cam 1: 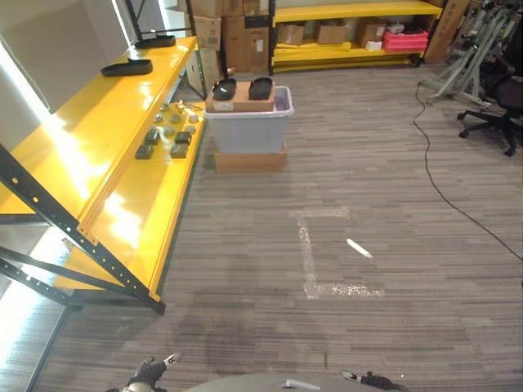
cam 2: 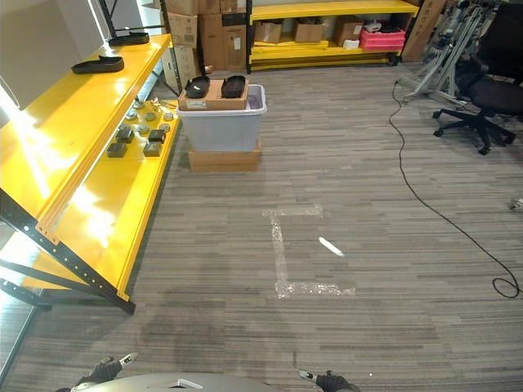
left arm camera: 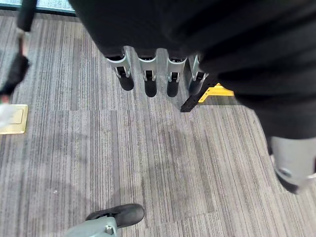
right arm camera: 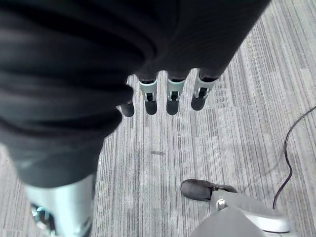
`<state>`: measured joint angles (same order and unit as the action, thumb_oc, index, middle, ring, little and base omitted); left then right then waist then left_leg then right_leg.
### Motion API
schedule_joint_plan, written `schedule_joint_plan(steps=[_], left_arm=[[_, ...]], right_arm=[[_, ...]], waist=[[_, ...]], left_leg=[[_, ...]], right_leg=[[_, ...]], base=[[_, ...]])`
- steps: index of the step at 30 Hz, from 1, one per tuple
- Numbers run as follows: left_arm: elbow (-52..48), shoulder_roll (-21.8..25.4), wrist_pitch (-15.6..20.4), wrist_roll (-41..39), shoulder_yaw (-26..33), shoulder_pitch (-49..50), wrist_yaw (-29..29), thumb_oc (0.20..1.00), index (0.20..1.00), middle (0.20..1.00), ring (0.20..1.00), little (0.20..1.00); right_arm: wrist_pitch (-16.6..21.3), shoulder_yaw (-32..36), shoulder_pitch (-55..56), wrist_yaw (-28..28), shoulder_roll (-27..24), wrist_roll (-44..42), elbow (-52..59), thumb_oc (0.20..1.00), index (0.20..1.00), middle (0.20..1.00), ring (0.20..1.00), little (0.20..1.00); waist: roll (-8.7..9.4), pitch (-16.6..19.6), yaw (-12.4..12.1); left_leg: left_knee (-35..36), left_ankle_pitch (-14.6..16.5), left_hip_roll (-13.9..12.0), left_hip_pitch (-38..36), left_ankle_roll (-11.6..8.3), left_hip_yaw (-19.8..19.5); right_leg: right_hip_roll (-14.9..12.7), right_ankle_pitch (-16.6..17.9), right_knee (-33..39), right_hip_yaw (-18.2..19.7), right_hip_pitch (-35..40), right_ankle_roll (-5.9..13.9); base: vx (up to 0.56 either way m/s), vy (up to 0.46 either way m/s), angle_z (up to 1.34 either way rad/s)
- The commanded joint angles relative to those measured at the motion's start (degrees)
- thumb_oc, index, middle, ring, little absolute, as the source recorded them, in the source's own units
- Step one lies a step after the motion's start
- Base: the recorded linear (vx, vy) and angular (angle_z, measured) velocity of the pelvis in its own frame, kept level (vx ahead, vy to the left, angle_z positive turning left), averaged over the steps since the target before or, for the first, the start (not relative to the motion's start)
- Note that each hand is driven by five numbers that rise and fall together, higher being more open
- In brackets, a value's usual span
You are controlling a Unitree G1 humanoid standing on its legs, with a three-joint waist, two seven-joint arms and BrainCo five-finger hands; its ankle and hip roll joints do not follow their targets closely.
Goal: Move parts from the plastic box to the shelf.
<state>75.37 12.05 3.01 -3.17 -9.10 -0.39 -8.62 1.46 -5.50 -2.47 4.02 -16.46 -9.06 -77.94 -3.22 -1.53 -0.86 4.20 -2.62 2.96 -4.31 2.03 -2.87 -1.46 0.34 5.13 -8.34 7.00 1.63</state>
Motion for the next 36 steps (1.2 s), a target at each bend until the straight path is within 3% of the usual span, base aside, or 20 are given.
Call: schedule_joint_plan(steps=[1, 9, 13, 15, 17, 18, 19, 22, 23, 26, 29, 31, 34, 36], left_arm=[[3.32, 0.59, 1.66, 0.90, 1.00, -4.06, -1.14, 1.000, 1.000, 1.000, 1.000, 1.000], [1.91, 0.05, 2.37, 0.15, -0.32, -5.19, -0.38, 1.000, 1.000, 1.000, 1.000, 1.000], [-2.71, -0.36, 3.94, -2.30, -0.89, -6.62, -1.47, 1.000, 1.000, 1.000, 1.000, 1.000], [-2.00, -0.17, 3.35, -1.18, -2.07, -7.76, -1.19, 1.000, 1.000, 1.000, 1.000, 1.000], [-1.16, 0.31, 2.88, 0.09, -2.84, -8.77, -1.39, 1.000, 1.000, 1.000, 1.000, 1.000], [-1.14, 0.31, 2.89, 0.09, -2.83, -8.79, -1.38, 1.000, 1.000, 1.000, 1.000, 1.000], [-0.96, 0.37, 2.75, 0.16, -2.89, -8.81, -1.27, 1.000, 1.000, 1.000, 1.000, 1.000], [0.43, 0.32, 2.30, 0.69, -2.75, -8.61, -0.68, 1.000, 1.000, 1.000, 1.000, 1.000], [0.91, 0.16, 2.06, 0.94, -2.98, -8.62, -0.65, 1.000, 1.000, 1.000, 1.000, 1.000], [1.33, 0.08, 1.88, 1.52, -3.18, -8.54, -0.36, 1.000, 1.000, 1.000, 1.000, 1.000], [2.38, 0.23, 1.33, 2.13, -2.79, -7.33, 0.17, 1.000, 1.000, 1.000, 1.000, 1.000], [2.64, 0.05, 1.24, 1.70, -2.13, -6.81, 0.56, 1.000, 1.000, 1.000, 1.000, 1.000], [2.66, 0.11, 0.95, -0.16, -0.74, -6.28, 1.72, 1.000, 1.000, 1.000, 1.000, 1.000], [2.67, 0.21, 0.89, -0.25, -1.00, -6.45, 2.06, 1.000, 1.000, 1.000, 1.000, 1.000]], right_arm=[[1.30, -0.95, -2.25, 0.47, 0.01, -2.26, -3.87, 1.000, 1.000, 1.000, 1.000, 1.000], [1.70, -3.05, -3.66, 0.39, 0.15, -0.94, -2.55, 1.000, 1.000, 1.000, 1.000, 1.000], [3.74, -4.17, -6.15, 2.21, -0.90, -1.08, 3.81, 1.000, 1.000, 1.000, 1.000, 1.000], [3.36, -5.53, -8.34, 1.97, -1.30, 1.07, 3.16, 1.000, 1.000, 1.000, 1.000, 1.000], [3.35, -6.23, -10.33, 2.15, -0.35, 1.20, 3.30, 1.000, 1.000, 1.000, 1.000, 1.000], [3.35, -6.23, -10.36, 2.15, -0.34, 1.20, 3.29, 1.000, 1.000, 1.000, 1.000, 1.000], [3.33, -6.18, -10.34, 2.08, -0.02, 0.85, 3.41, 1.000, 1.000, 1.000, 1.000, 1.000], [2.66, -7.56, -9.01, 1.68, 0.85, 2.67, 2.20, 1.000, 1.000, 1.000, 1.000, 1.000], [2.49, -7.74, -8.74, 1.75, 1.12, 2.67, 1.73, 1.000, 1.000, 1.000, 1.000, 1.000], [2.16, -7.76, -8.18, 1.57, 1.40, 2.58, 0.99, 1.000, 1.000, 1.000, 1.000, 1.000], [2.05, -6.10, -4.95, 1.30, 1.40, 1.39, -0.94, 1.000, 1.000, 1.000, 1.000, 1.000], [1.98, -5.65, -4.37, 1.01, 1.08, 1.25, -1.57, 1.000, 1.000, 1.000, 1.000, 1.000], [1.64, -5.34, -4.16, 0.25, -0.79, 1.51, -2.42, 1.000, 1.000, 1.000, 1.000, 1.000], [1.53, -6.04, -5.08, 0.16, -1.81, 2.49, -2.21, 1.000, 1.000, 1.000, 1.000, 1.000]], waist=[[2.32, 0.71, -0.68], [2.73, 0.77, -0.84], [3.21, -0.84, -1.12], [2.99, -2.11, -1.33], [2.14, -4.94, -0.56], [2.17, -4.94, -0.62], [1.75, -5.34, -0.51], [2.77, -4.92, -0.72], [2.84, -5.13, -0.35], [3.09, -5.10, 0.23], [3.13, -3.19, 1.61], [3.01, -2.93, 1.75], [3.48, -5.41, 1.08], [4.27, -6.53, 0.51]], left_leg=[[0.80, 2.17, -3.53, 1.45, -4.87, -5.01], [0.52, 2.50, -3.35, 1.25, -4.76, -5.26], [-2.54, 3.80, -2.21, 2.93, -3.90, -5.19], [-2.69, 4.33, -1.95, 3.33, -2.30, -4.47], [-3.49, 4.72, -2.33, 2.72, -1.32, -3.70], [-3.50, 4.72, -2.31, 2.75, -1.31, -3.63], [-3.42, 4.88, -2.76, 2.36, -1.36, -3.49], [-1.88, 6.45, -2.93, -0.34, -1.86, -2.74], [-1.28, 6.75, -3.23, -1.26, -2.06, -2.83], [-0.79, 7.33, -3.81, -2.42, -2.46, -2.91], [-2.36, 8.25, -7.24, -2.93, -5.02, -3.78], [-5.57, 8.61, -7.96, -2.42, -5.63, -4.19], [-21.41, 3.38, -6.43, 4.69, -6.32, -5.76], [-24.52, 2.22, -5.77, 8.61, -5.97, -5.12]], right_leg=[[-4.49, -3.69, -0.13, 0.38, 1.42, 5.56], [-4.49, -3.78, -0.13, 0.10, 1.89, 5.56], [-5.77, -3.42, -1.58, 0.56, 0.72, 6.28], [-6.45, -3.65, -12.97, 2.71, -6.21, 7.89], [-5.76, 0.46, -24.94, 5.05, -13.01, 10.23], [-5.77, 0.41, -25.08, 5.13, -13.13, 10.23], [-5.47, -0.02, -26.60, 5.08, -14.58, 10.09], [-6.93, 1.52, -14.02, 0.77, -14.56, 8.27], [-6.29, 2.53, -11.65, 0.07, -14.88, 7.97], [-5.72, 3.27, -9.08, 0.01, -14.86, 7.80], [-3.36, 0.51, -8.88, 0.32, -13.33, 5.58], [-3.02, -0.37, -8.46, -0.42, -12.28, 4.92], [-2.64, -1.69, -8.28, -1.01, -9.11, 2.66], [-2.97, -2.22, -7.13, -1.47, -7.22, 1.90]], base=[[0.00, 0.000, 0.00], [0.01, 0.009, 0.00], [-0.03, 0.095, 0.05], [-0.09, 0.237, -0.08], [-0.08, 0.179, -0.21], [-0.01, 0.101, -0.22], [0.16, 0.013, -0.12], [0.24, -0.079, -0.22], [0.22, -0.132, -0.31], [0.23, -0.146, -0.15], [0.35, -0.293, 0.17], [0.18, -0.156, 0.32], [0.14, -0.182, 0.23], [0.17, -0.138, -0.12]])
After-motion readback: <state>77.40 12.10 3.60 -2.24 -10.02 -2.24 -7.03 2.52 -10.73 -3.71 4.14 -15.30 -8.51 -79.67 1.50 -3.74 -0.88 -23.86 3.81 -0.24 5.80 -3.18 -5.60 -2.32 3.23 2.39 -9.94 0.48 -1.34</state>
